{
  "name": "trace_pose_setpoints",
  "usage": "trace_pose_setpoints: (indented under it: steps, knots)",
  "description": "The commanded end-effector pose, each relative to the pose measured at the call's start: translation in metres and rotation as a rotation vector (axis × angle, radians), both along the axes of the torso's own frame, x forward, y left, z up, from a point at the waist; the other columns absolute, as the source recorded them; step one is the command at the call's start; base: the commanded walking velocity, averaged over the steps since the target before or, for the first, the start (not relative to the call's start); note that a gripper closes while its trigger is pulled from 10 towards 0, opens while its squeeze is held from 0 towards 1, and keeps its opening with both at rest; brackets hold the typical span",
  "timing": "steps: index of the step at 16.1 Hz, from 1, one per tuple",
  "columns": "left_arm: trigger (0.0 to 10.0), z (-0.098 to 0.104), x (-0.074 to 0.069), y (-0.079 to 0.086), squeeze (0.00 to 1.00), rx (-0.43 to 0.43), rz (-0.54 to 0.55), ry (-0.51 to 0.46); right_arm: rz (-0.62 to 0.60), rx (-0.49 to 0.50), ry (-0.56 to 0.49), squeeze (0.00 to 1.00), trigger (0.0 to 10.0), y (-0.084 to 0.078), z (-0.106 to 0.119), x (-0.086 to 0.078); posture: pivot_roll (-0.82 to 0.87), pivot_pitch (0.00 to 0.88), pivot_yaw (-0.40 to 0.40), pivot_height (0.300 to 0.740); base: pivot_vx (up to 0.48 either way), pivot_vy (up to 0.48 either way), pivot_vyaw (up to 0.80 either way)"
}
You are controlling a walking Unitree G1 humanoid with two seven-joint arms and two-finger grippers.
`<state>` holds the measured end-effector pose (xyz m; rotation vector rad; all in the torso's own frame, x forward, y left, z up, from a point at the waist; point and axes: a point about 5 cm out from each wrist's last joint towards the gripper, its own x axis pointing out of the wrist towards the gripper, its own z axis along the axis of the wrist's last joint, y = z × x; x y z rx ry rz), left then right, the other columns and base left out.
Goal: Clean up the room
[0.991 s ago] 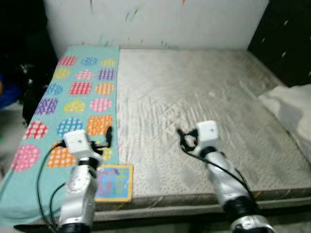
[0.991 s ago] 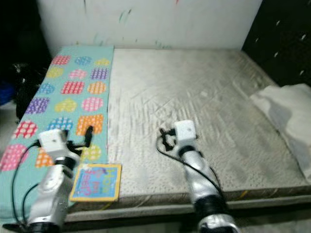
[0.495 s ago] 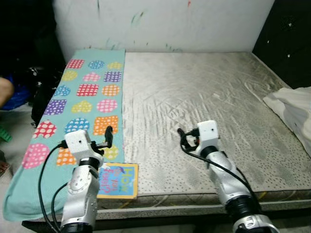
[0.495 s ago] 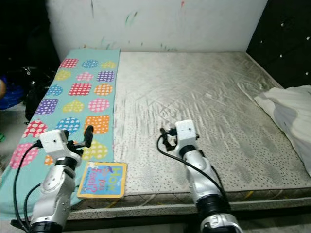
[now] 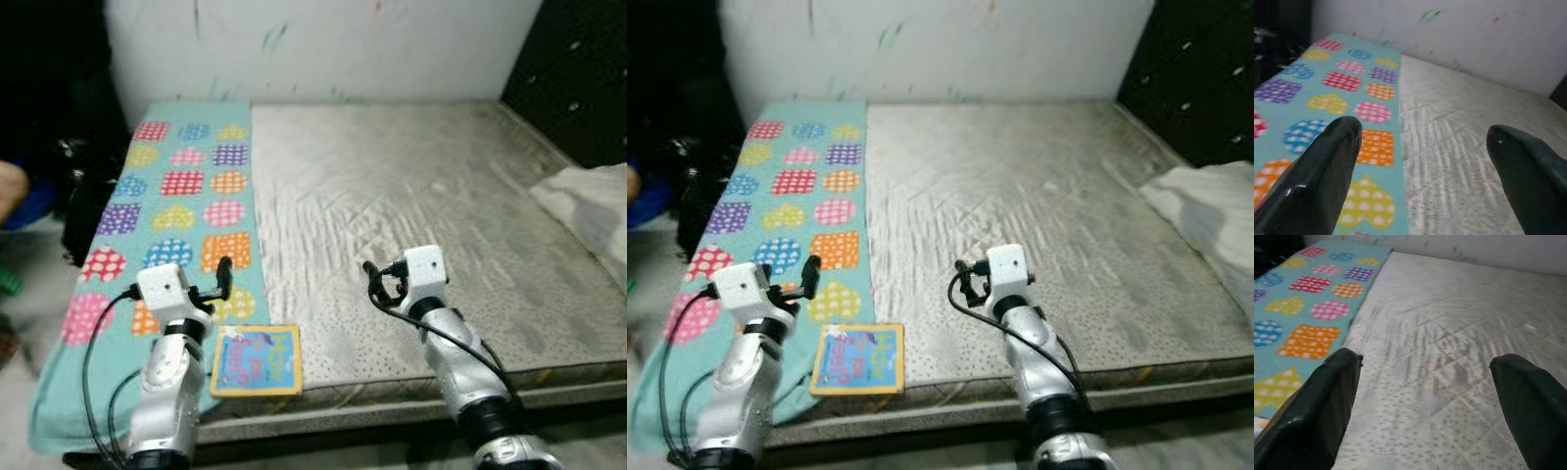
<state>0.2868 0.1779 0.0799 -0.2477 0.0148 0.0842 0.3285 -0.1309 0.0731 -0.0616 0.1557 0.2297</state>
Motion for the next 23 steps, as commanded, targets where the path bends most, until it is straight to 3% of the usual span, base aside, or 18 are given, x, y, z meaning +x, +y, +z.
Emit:
trace_pose_setpoints:
  steps: [1, 5, 10, 17, 19, 23]
  knots:
    - [10.0, 0.004, 0.003, -0.001, 0.00, 0.001, 0.006, -0.017, 0.009, -0.004, -0.009, 0.00, 10.0, 0.002, 0.004, 0.002, -0.09, 0.014, -0.024, 0.740, 0.000, 0.000, 0.00]
    - [10.0, 0.007, 0.003, 0.001, 0.00, 0.059, -0.004, -0.032, 0.009, -0.005, -0.008, 0.00, 10.0, 0.002, 0.004, 0.002, -0.09, 0.014, -0.024, 0.740, 0.000, 0.000, 0.00]
    - [10.0, 0.007, 0.003, 0.002, 0.00, 0.028, -0.005, -0.024, 0.008, -0.009, -0.003, 0.00, 10.0, 0.002, 0.004, 0.003, -0.10, 0.020, -0.024, 0.740, 0.000, 0.000, -0.64]
    - [10.0, 0.005, 0.002, 0.002, 0.00, 0.022, 0.014, -0.011, 0.006, -0.007, 0.000, 0.00, 10.0, 0.002, 0.004, 0.003, -0.10, 0.031, -0.022, 0.740, 0.000, 0.000, 0.00]
    - [10.0, 0.005, -0.001, 0.012, 0.00, 0.042, 0.081, 0.010, 0.009, -0.006, -0.015, 0.00, 10.0, 0.001, 0.007, 0.002, -0.10, 0.043, -0.018, 0.740, 0.000, 0.000, 0.00]
    - [10.0, -0.001, -0.010, 0.025, 0.00, 0.046, 0.117, 0.045, -0.007, 0.017, 0.002, 0.00, 10.0, -0.006, 0.006, -0.002, -0.10, 0.068, -0.012, 0.740, 0.000, 0.000, 0.00]
